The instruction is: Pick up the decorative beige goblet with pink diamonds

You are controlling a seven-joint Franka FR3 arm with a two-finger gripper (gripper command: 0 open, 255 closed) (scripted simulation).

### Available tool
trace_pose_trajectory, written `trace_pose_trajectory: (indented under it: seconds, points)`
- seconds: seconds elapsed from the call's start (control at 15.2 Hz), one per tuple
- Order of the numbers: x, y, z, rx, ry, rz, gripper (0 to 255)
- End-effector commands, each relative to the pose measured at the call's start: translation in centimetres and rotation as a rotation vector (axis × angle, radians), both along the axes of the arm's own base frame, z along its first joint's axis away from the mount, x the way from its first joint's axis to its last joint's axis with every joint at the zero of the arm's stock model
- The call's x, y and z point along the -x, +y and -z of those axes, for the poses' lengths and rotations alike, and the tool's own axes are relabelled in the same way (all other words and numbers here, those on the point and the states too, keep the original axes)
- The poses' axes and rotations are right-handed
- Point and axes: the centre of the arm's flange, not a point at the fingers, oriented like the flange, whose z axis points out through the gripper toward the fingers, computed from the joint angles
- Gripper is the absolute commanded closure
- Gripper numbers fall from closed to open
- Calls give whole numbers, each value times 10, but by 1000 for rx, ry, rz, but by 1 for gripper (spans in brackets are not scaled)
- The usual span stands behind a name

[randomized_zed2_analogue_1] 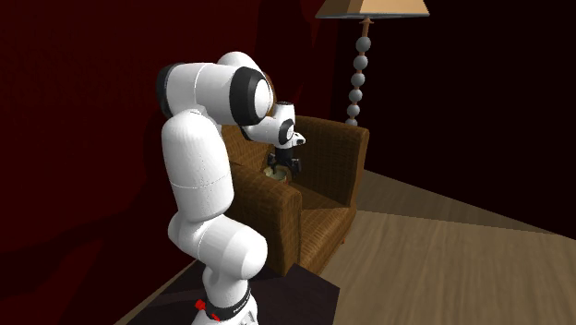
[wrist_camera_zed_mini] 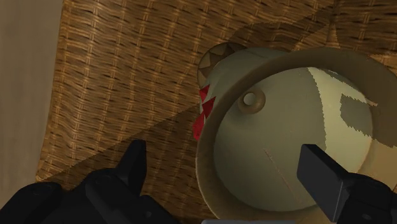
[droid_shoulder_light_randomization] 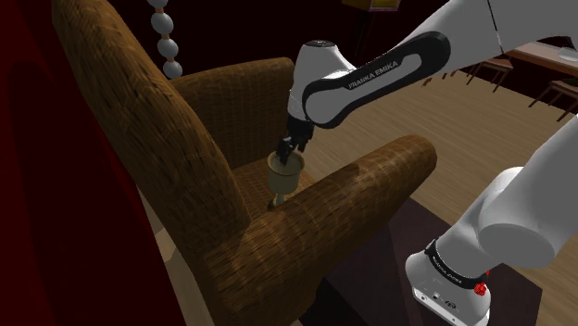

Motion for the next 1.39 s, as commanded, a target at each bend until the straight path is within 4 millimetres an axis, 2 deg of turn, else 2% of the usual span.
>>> trace_pose_trajectory:
  seconds: [0.0, 0.13, 0.2, 0.79, 1.32]
  points:
    - [1, -1, 11, 0, 0, 0, 0]
    - [1, -1, 14, 0, 0, 0, 0]
    - [0, -1, 14, 0, -1, 0, 255]
    - [1, -1, 14, 0, 0, 0, 255]
    - [1, -1, -29, 0, 0, 0, 255]
